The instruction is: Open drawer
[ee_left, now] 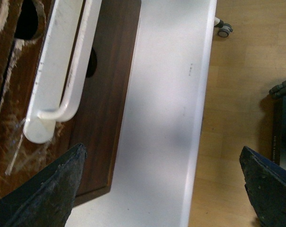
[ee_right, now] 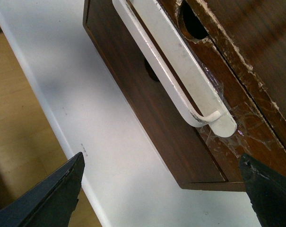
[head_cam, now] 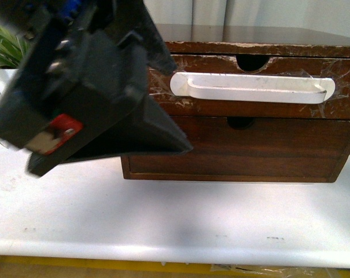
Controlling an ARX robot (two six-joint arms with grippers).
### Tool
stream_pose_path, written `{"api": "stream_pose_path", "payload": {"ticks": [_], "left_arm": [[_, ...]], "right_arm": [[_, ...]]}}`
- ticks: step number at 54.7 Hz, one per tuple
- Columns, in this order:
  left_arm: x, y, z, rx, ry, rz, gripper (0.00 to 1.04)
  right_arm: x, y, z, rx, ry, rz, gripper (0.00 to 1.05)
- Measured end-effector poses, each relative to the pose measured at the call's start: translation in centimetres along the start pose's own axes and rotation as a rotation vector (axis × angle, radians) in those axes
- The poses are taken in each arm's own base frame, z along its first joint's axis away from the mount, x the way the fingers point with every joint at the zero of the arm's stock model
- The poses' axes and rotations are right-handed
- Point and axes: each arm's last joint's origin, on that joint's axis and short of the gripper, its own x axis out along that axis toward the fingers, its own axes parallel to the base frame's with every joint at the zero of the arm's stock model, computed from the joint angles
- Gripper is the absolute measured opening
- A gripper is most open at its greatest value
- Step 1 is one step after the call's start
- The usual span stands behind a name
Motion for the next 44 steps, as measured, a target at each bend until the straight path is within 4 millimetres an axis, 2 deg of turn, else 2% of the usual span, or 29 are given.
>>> {"api": "stream_pose_path", "payload": {"ticks": [9, 18, 33, 44], "left_arm": [[1.7, 1.7, 1.2, 0.033, 0.020, -0.027, 0.99], [3.2, 3.5, 1.7, 0.049, 0.034, -0.031, 0.99], [5.7, 4.8, 0.6, 0.051, 0.072, -0.041, 0.99], [6.3, 5.4, 0.4, 0.077, 0.092, -0.048, 0.99]], "right_arm": [[1.0, -0.7, 0.2, -0.043, 0.009, 0.015, 0.96], [2.3, -0.4, 0.7, -0.071, 0.005, 0.055, 0.96], [4.8, -0.3, 1.6, -0.113, -0.007, 0.094, 0.96], [5.5, -0.6, 1.3, -0.113, -0.004, 0.094, 0.96]]}}
